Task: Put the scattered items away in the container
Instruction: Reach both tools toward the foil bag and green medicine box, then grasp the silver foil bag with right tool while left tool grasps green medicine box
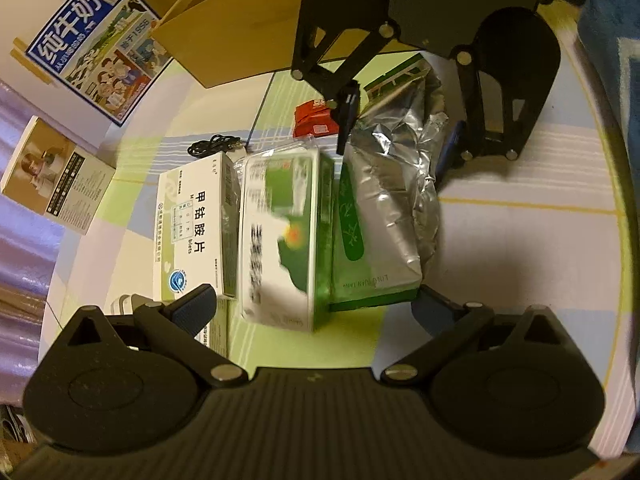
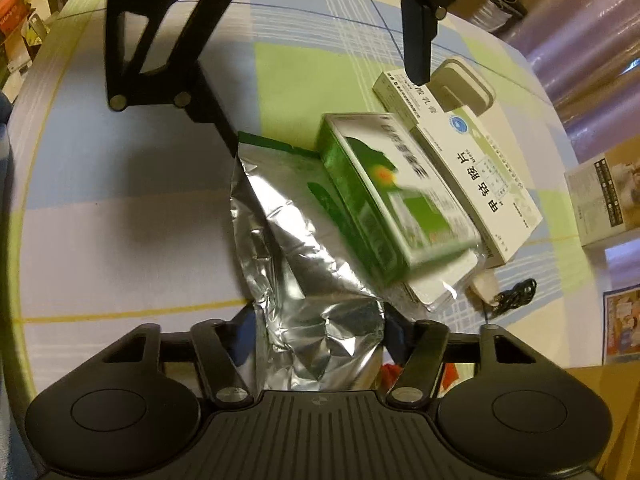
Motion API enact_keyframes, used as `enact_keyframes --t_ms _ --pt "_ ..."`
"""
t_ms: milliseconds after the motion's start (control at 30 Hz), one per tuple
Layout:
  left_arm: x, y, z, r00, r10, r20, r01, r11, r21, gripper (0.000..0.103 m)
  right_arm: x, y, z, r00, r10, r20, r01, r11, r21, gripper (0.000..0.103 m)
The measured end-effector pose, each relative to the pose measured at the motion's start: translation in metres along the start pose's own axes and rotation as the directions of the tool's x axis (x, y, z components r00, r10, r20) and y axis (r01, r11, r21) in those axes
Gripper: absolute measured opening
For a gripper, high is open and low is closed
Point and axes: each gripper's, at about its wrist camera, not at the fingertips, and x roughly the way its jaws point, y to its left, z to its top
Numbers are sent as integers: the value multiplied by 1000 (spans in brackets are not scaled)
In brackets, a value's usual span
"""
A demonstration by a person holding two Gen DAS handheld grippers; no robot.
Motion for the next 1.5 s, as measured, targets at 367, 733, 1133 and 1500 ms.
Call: enact_keyframes --t_ms 367,733,1133,1500 --pt "22 31 10 995 -97 -18 96 995 -27 92 -20 15 -27 999 20 -50 -17 998 57 54" --pt "41 59 7 986 -162 -39 155 977 -147 56 -30 24 -43 999 13 -52 -6 992 130 53" --pt "8 23 -3 973 -223 -66 170 878 -447 51 -53 9 -64 985 174 9 -152 834 530 53" --pt "9 1 1 985 -142 -94 79 867 -491 52 -40 23 -59 991 137 8 -124 866 484 77"
